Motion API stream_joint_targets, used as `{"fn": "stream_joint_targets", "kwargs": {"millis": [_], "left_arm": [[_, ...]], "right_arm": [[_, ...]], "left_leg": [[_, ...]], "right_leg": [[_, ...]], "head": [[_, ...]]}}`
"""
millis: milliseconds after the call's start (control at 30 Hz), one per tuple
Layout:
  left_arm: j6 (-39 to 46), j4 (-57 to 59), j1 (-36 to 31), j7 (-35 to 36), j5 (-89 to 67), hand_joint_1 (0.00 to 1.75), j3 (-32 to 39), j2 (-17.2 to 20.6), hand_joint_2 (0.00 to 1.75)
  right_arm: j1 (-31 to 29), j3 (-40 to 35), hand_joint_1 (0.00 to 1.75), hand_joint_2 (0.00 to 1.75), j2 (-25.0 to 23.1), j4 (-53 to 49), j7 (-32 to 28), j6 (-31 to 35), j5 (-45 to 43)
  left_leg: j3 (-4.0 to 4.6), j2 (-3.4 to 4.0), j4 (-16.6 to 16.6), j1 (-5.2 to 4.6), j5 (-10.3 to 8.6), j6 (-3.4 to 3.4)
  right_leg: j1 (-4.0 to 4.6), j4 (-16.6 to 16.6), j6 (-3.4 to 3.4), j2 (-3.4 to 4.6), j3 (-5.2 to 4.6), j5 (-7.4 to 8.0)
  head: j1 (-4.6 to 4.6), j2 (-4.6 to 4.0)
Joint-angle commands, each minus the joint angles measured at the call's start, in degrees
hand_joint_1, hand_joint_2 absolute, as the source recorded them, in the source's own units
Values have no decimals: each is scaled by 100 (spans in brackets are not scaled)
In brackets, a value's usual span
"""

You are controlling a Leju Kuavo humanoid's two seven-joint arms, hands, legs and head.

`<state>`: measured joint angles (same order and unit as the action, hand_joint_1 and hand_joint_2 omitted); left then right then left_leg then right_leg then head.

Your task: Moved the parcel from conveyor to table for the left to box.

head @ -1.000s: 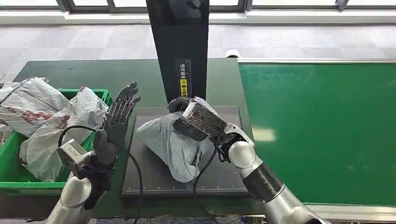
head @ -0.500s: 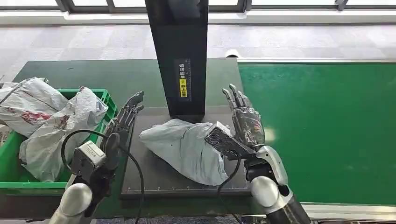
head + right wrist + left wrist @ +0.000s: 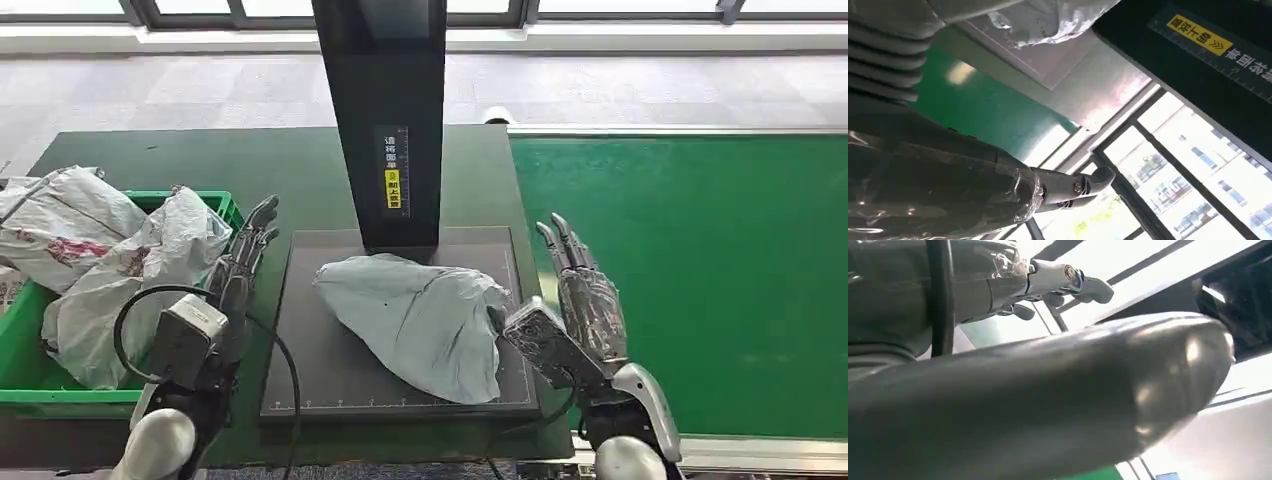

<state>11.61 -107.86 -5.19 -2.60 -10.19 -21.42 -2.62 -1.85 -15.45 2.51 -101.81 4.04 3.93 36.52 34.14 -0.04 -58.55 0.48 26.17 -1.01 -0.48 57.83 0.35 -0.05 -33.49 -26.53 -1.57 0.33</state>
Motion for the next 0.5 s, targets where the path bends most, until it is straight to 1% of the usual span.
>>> {"fn": "stream_joint_targets", "kwargs": {"millis": [33, 67, 100, 133, 167, 233, 300, 333, 367, 400, 433, 500], "left_arm": [[-234, 132, -44, -193, 141, 0, -275, 521, 0], [-235, 179, -8, -294, -31, 0, -232, 522, 0], [-213, 196, 2, -323, -176, 0, -236, 528, 0], [-327, 248, 19, -277, -269, 0, -260, 511, 0], [-483, 300, 4, -227, -234, 0, -312, 517, 0], [-870, 380, -21, -154, 161, 0, -286, 487, 0], [-1058, 412, -59, -193, 51, 0, -401, 565, 0], [-1295, 454, -190, -413, -416, 0, -645, 728, 0], [-1488, 626, -343, -624, -653, 0, -781, 694, 175], [-1563, 839, -545, -707, -786, 0, -908, 642, 0], [-1431, 1046, -791, -785, -1242, 0, -1092, 643, 175], [-1436, 1142, -890, -785, -1252, 0, -1118, 586, 175]], "right_arm": [[403, 577, 0, 0, 128, -664, -182, -165, -206], [496, 762, 0, 0, -59, -863, -610, 68, -664], [536, 814, 0, 0, -116, -975, -788, 157, -838], [662, 891, 0, 0, -132, -1197, -1113, 278, -1158], [762, 913, 0, 0, -91, -1342, -1197, 277, -1245], [925, 887, 0, 0, 132, -1519, -882, -151, -1145], [1045, 966, 0, 0, 92, -1661, -1065, -82, -1142], [1067, 1067, 0, 0, -61, -1795, -1808, 334, -1327], [1112, 1030, 0, 0, 1, -1796, -2246, 522, -1358], [1113, 1001, 0, 0, 23, -1874, -2486, 590, -1412], [1126, 962, 0, 0, 36, -1947, -2754, 700, -1434], [1144, 942, 0, 0, 19, -1996, -2754, 741, -1429]], "left_leg": [[-10, -14, 13, -4, -3, 3], [-13, -14, 16, -2, -3, 3], [-11, -13, 12, -6, -1, 2], [-6, -12, 8, -4, -1, 1], [-10, -13, 13, -4, -1, 1], [-16, -24, 19, -4, -2, 2], [-8, -20, 7, -1, 2, 2], [-11, -20, 12, -3, 1, 3], [-15, -22, 19, -5, -1, 3], [-1, -29, 8, -3, -2, 3], [-8, -29, 14, -5, -3, 4], [3, -36, 6, -2, -5, 4]], "right_leg": [[-3, -11, -1, -14, 13, -3], [-1, -16, -1, -15, 18, -2], [-5, -5, -2, -12, 11, -5], [-4, -4, -2, -12, 7, -5], [-3, -8, -3, -13, 12, -5], [-3, -16, -2, -24, 21, -7], [-1, -6, 1, -19, 13, -9], [-2, -11, 1, -19, 17, -8], [-4, -14, -2, -21, 20, -10], [-2, -5, -2, -28, 8, -10], [-4, -10, -2, -28, 14, -10], [-1, -7, -2, -36, 6, -9]], "head": [[0, 0], [0, 0], [0, 2], [0, 2], [0, 0], [0, 0], [0, 0], [0, 0], [0, 2], [0, 0], [0, 0], [0, 0]]}}
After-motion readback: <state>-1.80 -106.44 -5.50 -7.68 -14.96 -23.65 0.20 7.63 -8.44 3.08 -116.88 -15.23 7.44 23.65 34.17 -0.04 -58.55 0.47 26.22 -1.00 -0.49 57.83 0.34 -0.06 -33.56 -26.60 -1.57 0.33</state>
